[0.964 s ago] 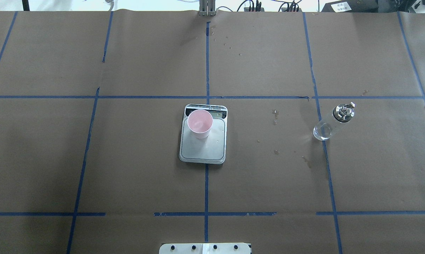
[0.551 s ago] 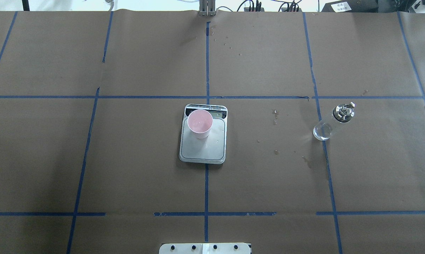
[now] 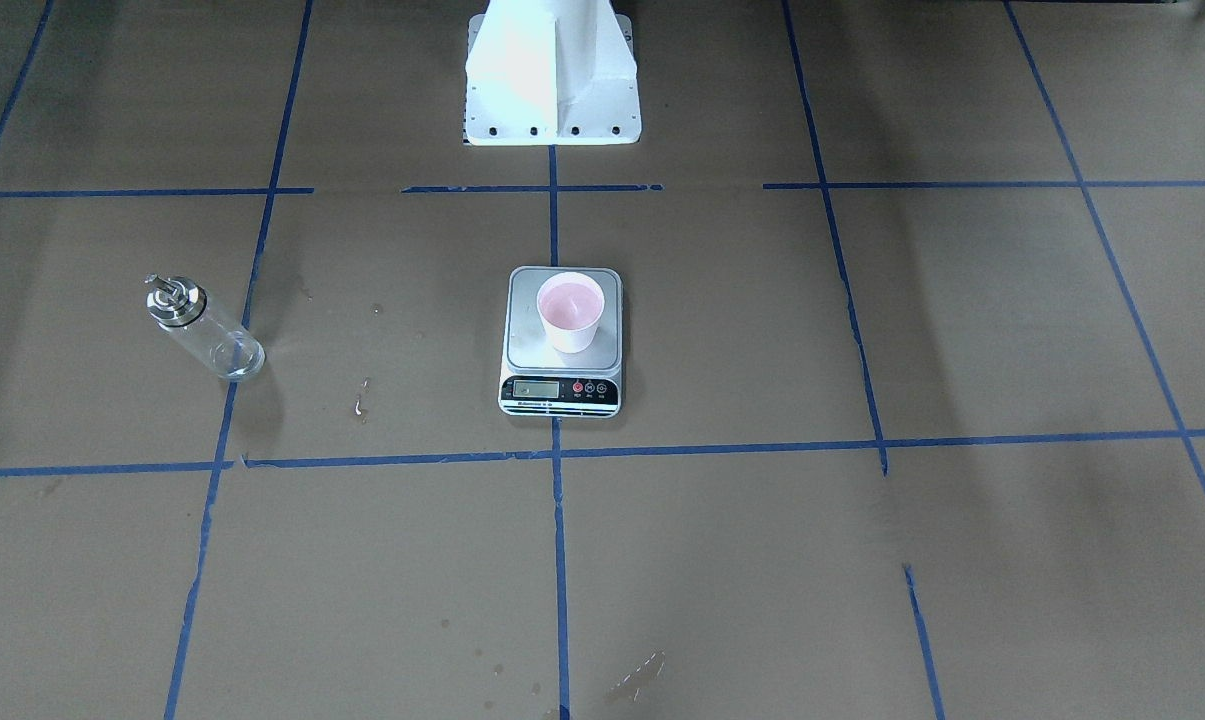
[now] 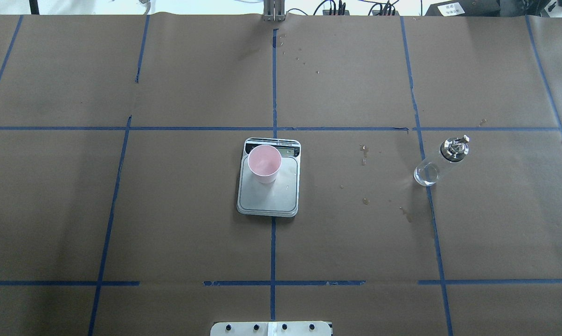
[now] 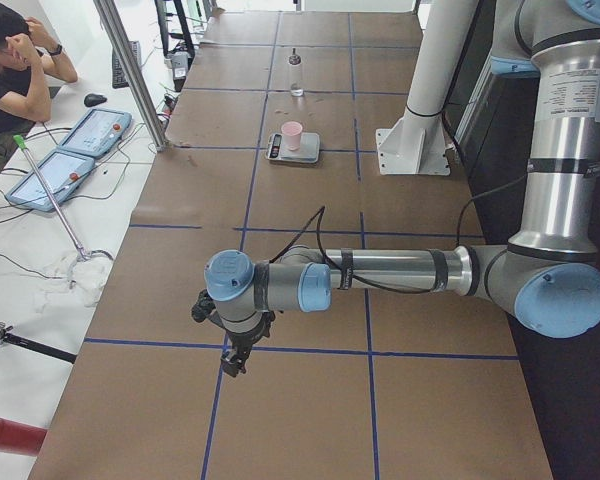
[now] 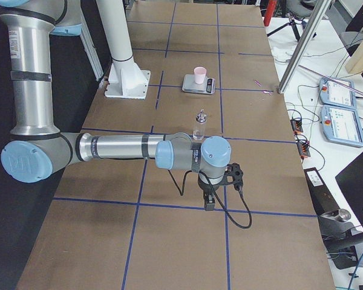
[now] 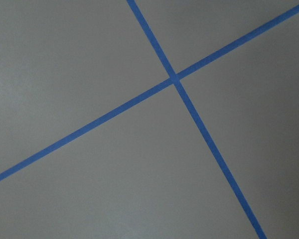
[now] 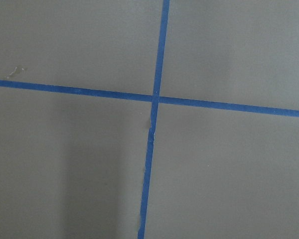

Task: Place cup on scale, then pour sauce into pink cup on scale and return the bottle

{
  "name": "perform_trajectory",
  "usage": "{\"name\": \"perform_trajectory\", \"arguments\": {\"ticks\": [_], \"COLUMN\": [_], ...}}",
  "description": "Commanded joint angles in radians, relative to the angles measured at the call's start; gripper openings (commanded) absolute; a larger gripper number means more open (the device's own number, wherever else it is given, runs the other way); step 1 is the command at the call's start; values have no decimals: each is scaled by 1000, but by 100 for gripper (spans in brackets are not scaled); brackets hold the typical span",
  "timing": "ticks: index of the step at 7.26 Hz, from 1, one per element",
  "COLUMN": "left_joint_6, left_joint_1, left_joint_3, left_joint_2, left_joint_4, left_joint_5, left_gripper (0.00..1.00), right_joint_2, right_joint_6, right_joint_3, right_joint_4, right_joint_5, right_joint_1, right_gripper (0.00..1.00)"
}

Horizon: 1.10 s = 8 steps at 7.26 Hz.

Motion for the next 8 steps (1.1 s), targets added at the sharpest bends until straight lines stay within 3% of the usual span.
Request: {"name": "perform_trajectory", "arguments": {"ticks": [1,4,8], "left_joint_6": [-76,-288,-320], "left_joint_1": [0,-1,-1], "left_joint_3": [-2,-14,-27], "left_joint_2": [3,-1,-9], "left_joint_4": [12,1,1], "left_joint_5": [-5,-11,-13], "left_gripper": [100,100,100], "right_joint_2": [-3,-6,-6], "right_joint_6": [3,13,13], "right_joint_3": [-2,-7,-7], "right_joint_4": [1,1,1], "right_joint_5": [0,-4,-6], "right_joint_1": [-1,0,-1], "right_gripper": [100,100,100]}}
